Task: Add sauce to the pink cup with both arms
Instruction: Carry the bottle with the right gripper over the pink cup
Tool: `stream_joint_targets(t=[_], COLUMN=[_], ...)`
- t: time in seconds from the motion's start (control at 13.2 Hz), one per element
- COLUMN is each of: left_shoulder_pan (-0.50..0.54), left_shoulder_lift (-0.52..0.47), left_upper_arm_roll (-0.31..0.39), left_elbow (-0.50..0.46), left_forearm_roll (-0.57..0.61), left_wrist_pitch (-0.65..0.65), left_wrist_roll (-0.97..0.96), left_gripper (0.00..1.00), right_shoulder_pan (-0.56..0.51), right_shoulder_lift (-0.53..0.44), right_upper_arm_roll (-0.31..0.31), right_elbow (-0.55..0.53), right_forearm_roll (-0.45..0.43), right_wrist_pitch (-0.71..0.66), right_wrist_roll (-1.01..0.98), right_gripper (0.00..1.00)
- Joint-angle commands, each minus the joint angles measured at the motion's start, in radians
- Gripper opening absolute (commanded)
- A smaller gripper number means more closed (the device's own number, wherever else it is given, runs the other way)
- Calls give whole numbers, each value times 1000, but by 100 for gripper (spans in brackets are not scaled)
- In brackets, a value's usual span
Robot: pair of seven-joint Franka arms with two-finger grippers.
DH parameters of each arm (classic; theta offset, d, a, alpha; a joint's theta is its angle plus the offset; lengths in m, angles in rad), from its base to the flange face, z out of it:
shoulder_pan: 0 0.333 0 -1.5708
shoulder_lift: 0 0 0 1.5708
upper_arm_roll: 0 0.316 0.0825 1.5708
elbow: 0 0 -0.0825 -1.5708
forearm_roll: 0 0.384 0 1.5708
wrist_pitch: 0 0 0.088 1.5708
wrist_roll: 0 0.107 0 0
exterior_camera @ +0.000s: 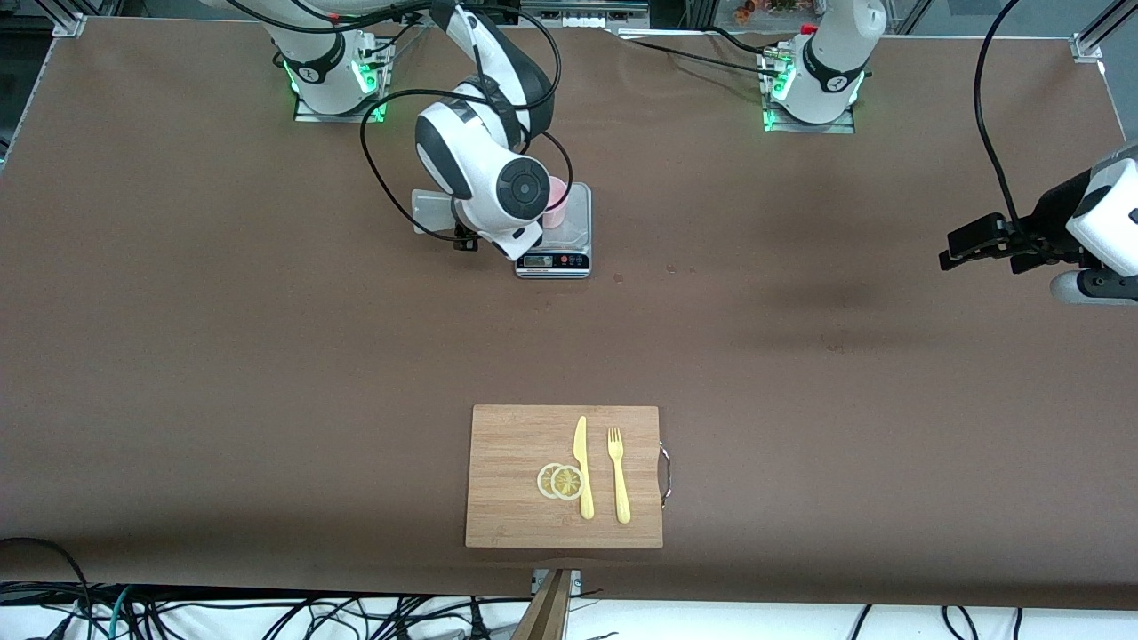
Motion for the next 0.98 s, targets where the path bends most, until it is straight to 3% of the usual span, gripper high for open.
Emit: stream_joint_targets(t=[0.0, 0.3, 0.91], left_shoulder_pan=[-3, -5, -3], left_shoulder_lift=[19, 19, 19], left_upper_arm_roll=[0, 0, 0], left_elbow=[38, 38, 38], left_forearm_roll=[12, 12, 10], left_wrist_pitch=[-25, -25, -25], left_wrist_roll=[21, 21, 21], left_gripper=[100, 100, 100], right_shoulder_pan=[8, 20, 37], right_shoulder_lift=[-1, -1, 18], right_upper_arm_roll=[12, 69, 81], right_elbow=[1, 1, 5], right_forearm_roll=[-32, -88, -112], right_wrist_pitch=[-18, -66, -109], right_wrist_roll=[38, 105, 144], right_gripper=[14, 14, 14])
